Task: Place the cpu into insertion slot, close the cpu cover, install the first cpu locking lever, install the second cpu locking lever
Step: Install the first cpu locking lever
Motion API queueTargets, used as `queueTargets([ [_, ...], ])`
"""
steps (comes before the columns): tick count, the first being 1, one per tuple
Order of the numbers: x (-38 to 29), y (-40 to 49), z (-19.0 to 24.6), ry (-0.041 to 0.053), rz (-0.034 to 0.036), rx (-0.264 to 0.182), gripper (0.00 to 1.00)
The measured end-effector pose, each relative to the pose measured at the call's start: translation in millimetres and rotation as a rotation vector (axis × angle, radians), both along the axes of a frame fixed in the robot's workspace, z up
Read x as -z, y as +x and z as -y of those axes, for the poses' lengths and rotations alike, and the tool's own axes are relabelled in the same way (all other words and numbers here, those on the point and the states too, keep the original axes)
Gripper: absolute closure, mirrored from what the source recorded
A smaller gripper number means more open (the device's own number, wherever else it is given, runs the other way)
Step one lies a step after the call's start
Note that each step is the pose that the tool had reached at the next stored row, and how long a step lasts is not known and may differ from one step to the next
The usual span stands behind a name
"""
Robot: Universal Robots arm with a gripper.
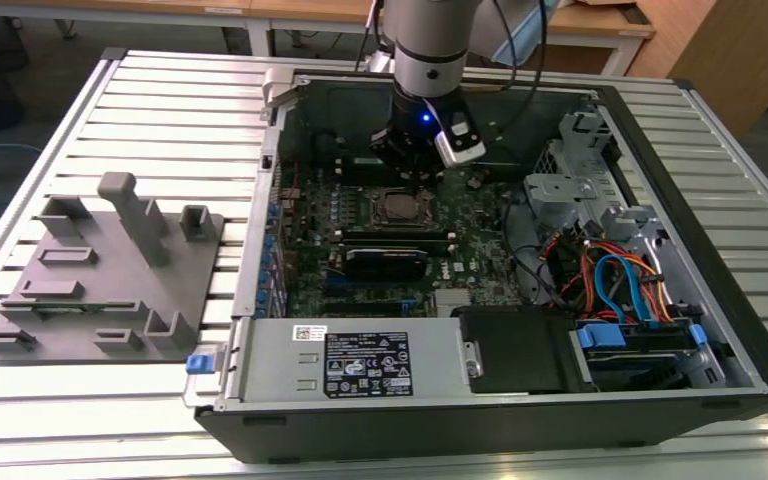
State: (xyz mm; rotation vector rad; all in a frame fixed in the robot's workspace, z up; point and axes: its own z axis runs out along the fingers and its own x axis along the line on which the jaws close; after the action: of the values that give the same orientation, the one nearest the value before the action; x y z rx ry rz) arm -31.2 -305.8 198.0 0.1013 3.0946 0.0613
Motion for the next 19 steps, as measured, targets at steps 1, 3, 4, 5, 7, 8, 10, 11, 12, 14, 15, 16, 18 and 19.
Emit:
queueTargets([
  [1,-0.5,0.0,0.0,0.0003,0.0001,0.000,0.89],
  [3,-2.6,-0.2,0.0,0.0008,0.0000,0.000,0.89],
  [4,-3.7,-0.4,0.0,0.0011,0.0000,0.000,0.89],
  [5,-4.8,-0.7,0.0,0.0015,0.0000,0.000,0.89],
  [7,-6.5,-1.9,0.0,0.0027,0.0002,0.000,0.89],
  [8,-7.3,-2.9,0.0,0.0035,0.0005,0.000,0.89],
  [10,-10.0,-4.5,0.0,0.0050,0.0015,0.000,0.89],
  [11,-11.8,-5.1,0.0,0.0059,0.0021,0.000,0.89],
  [12,-13.7,-5.5,0.0,0.0068,0.0027,0.000,0.89],
  [14,-17.0,-6.5,0.0,0.0085,0.0037,0.000,0.89],
  [15,-17.7,-7.2,0.0,0.0099,0.0045,0.000,0.89],
  [16,-18.0,-8.0,0.0,0.0119,0.0052,0.000,0.89],
  [18,-18.3,-10.7,0.0,0.0153,0.0065,-0.001,0.89],
  [19,-18.3,-12.2,0.0,0.0167,0.0072,-0.001,0.89],
])
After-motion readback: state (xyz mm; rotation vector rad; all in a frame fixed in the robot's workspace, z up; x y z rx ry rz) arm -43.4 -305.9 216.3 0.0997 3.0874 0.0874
